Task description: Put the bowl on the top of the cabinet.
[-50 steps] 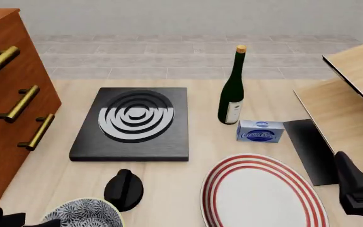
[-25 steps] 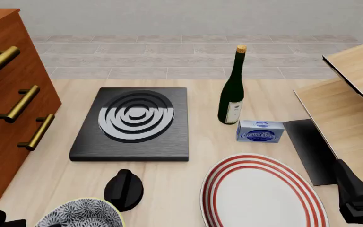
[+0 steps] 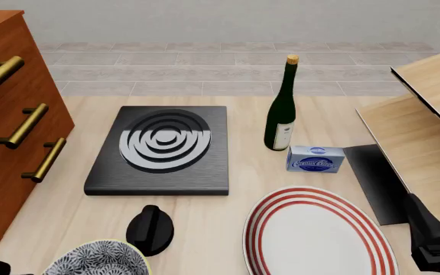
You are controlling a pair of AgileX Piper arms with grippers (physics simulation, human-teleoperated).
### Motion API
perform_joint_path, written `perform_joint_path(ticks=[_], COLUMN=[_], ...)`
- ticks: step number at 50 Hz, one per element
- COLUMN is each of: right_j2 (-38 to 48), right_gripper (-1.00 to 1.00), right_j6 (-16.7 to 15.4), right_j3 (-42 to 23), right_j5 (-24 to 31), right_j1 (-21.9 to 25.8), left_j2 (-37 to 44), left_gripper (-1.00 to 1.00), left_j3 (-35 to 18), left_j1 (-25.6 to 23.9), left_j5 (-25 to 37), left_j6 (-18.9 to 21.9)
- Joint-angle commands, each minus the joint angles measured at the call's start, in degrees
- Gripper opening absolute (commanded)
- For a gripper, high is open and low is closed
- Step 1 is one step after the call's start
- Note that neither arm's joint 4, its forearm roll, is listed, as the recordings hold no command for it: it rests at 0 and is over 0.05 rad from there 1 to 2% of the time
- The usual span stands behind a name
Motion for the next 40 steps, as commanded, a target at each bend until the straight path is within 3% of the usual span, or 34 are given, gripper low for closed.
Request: perform_joint_path(ticks=[1,21,26,27,28,40], right_j2=[0.0,0.0,0.0,0.0,0.0,0.0], right_gripper=[1.00,1.00,1.00,1.00,1.00,1.00], right_j6=[0.0,0.0,0.0,0.0,0.0,0.0], right_j3=[0.0,0.0,0.0,0.0,0.0,0.0], right_j5=[0.1,0.1,0.1,0.1,0.1,0.1], right_j1=[0.0,0.0,0.0,0.0,0.0,0.0], left_j2=[0.0,0.0,-0.7,-1.0,-1.0,-1.5], left_gripper=[1.00,1.00,1.00,-1.00,-1.00,-1.00], left_j3=[1.2,3.1,2.7,2.7,2.4,0.9], left_j1=[-0.6,-1.2,-1.2,-0.9,0.8,1.1], left_j5=[-0.9,-2.3,-1.6,-1.3,-1.3,-0.6], left_j6=[-0.8,-1.9,-0.6,-0.8,0.1,0.4])
